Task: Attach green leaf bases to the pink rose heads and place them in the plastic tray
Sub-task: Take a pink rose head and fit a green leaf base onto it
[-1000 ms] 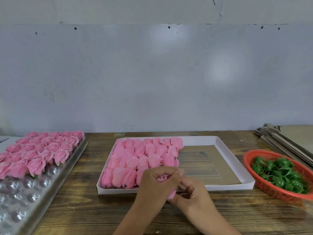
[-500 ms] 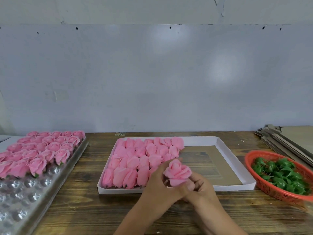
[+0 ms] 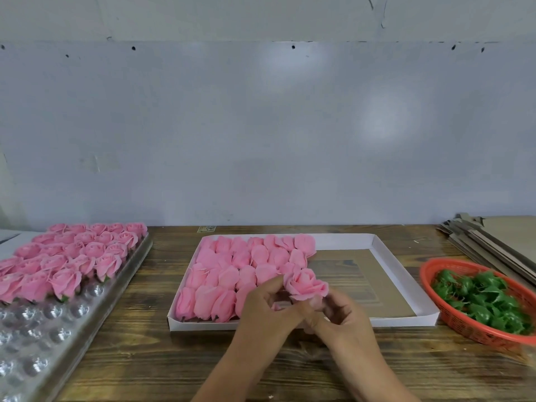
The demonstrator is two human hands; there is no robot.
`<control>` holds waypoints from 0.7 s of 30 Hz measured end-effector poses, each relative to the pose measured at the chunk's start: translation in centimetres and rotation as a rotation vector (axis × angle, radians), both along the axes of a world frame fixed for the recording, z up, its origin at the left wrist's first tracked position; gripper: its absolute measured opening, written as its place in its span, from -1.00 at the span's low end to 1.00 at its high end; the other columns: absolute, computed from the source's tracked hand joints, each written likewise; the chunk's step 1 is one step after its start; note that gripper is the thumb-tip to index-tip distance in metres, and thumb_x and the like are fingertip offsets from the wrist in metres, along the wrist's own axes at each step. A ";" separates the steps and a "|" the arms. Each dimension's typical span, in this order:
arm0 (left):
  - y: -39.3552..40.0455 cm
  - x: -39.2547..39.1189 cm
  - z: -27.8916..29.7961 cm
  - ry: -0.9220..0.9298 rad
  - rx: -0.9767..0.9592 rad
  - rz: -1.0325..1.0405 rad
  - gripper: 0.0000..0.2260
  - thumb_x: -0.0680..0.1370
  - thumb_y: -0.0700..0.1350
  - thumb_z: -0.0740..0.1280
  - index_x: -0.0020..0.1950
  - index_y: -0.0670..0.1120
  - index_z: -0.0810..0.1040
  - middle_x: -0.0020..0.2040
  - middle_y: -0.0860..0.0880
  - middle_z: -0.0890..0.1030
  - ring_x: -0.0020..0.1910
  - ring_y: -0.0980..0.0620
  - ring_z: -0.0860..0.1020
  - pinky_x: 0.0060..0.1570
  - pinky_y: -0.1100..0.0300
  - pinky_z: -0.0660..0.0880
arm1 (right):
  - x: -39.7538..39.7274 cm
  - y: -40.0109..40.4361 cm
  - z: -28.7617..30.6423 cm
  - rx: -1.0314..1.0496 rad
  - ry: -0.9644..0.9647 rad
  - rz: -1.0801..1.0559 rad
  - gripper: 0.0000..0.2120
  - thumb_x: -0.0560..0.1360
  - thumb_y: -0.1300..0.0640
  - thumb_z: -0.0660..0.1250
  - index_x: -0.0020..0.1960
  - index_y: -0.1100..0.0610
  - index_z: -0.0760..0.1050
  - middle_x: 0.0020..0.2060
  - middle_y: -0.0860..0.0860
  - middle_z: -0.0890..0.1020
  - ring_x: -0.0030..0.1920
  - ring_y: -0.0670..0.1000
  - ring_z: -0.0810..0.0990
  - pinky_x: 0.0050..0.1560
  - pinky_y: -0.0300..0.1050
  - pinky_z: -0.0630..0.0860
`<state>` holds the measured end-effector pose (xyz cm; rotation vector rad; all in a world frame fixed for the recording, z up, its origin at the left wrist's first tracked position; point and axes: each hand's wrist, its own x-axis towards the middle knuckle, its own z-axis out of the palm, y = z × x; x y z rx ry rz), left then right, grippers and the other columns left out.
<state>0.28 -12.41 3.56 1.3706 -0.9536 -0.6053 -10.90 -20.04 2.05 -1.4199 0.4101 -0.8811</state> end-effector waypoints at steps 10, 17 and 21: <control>1.1 1.7 1.8 0.088 0.035 0.113 -0.70 0.21 0.11 0.58 -0.15 0.41 0.65 -0.11 0.25 0.71 -0.11 0.33 0.65 -0.27 0.45 0.54 | 0.2 -0.7 -1.1 -0.029 0.104 -0.066 -0.56 0.39 0.39 0.50 0.18 0.04 0.57 -0.07 0.02 0.73 -0.13 -0.05 0.68 -0.13 -0.11 0.60; 7.9 10.4 3.9 0.123 0.089 0.263 -0.56 0.19 0.09 0.61 0.05 0.07 0.72 0.03 0.02 0.74 0.00 0.07 0.70 0.07 -0.01 0.56 | 0.2 -0.8 -1.7 0.042 0.053 -0.070 -0.62 0.47 0.45 0.37 0.16 0.07 0.57 -0.02 -0.04 0.72 -0.23 -0.13 0.62 -0.32 -0.27 0.55; 13.4 16.4 3.9 -0.074 0.214 0.559 -0.49 0.15 0.16 0.61 0.03 0.00 0.68 -0.13 0.10 0.74 -0.09 0.02 0.69 -0.08 0.12 0.54 | 0.2 -0.7 -1.5 0.060 0.040 -0.066 -0.64 0.49 0.47 0.33 0.14 0.09 0.58 -0.04 -0.02 0.72 -0.29 -0.12 0.61 -0.36 -0.27 0.54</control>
